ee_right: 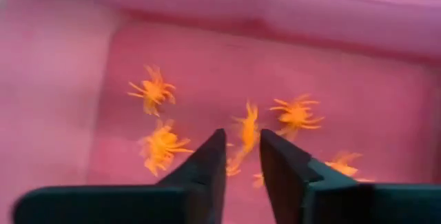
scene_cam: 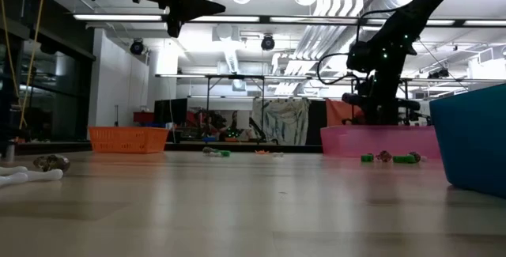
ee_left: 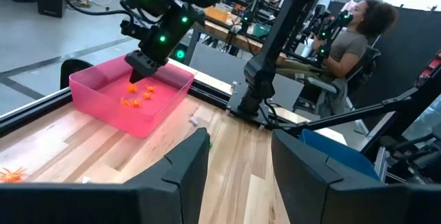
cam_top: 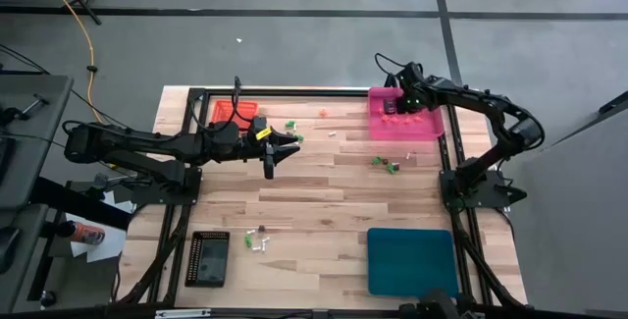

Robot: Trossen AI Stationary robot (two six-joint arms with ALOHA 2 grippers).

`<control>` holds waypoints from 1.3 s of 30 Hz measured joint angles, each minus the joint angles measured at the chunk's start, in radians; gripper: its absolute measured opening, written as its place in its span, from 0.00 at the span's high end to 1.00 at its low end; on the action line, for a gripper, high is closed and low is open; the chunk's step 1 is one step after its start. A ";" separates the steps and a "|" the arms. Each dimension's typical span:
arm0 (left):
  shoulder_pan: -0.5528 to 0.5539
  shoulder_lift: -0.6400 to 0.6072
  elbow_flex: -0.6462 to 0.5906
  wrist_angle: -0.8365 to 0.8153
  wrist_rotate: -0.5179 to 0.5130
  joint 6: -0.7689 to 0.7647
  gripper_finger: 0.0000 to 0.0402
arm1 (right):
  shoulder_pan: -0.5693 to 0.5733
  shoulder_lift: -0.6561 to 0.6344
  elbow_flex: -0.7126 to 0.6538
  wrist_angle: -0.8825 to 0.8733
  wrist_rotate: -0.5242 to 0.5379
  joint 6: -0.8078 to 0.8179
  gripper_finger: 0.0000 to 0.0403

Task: Sort Halloween decoration
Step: Put the bottom orange spider toy into the pink bin, then put the orange spider toy into the pink bin

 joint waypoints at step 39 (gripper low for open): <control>0.071 -0.006 0.000 0.060 0.142 0.008 0.64 | 0.834 -0.396 -0.124 0.777 -0.152 -0.085 0.48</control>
